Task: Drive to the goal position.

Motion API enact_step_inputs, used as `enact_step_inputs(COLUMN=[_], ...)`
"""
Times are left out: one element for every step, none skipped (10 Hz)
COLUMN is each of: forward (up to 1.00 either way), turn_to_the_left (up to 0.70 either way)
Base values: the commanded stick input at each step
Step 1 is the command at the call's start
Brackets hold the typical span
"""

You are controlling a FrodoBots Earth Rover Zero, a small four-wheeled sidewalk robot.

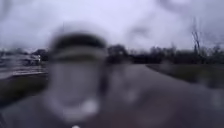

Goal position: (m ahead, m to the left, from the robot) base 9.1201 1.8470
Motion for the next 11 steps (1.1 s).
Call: enact_step_inputs(forward=[0.7,0.7,0.7,0.7,0.7,0.7,0.7,0.7,0.7,0.7,0.7], turn_to_the_left=[-0.35,-0.31,-0.16,-0.01,0.0,0.0,0.0,0.0,0.0,0.0,0.0])
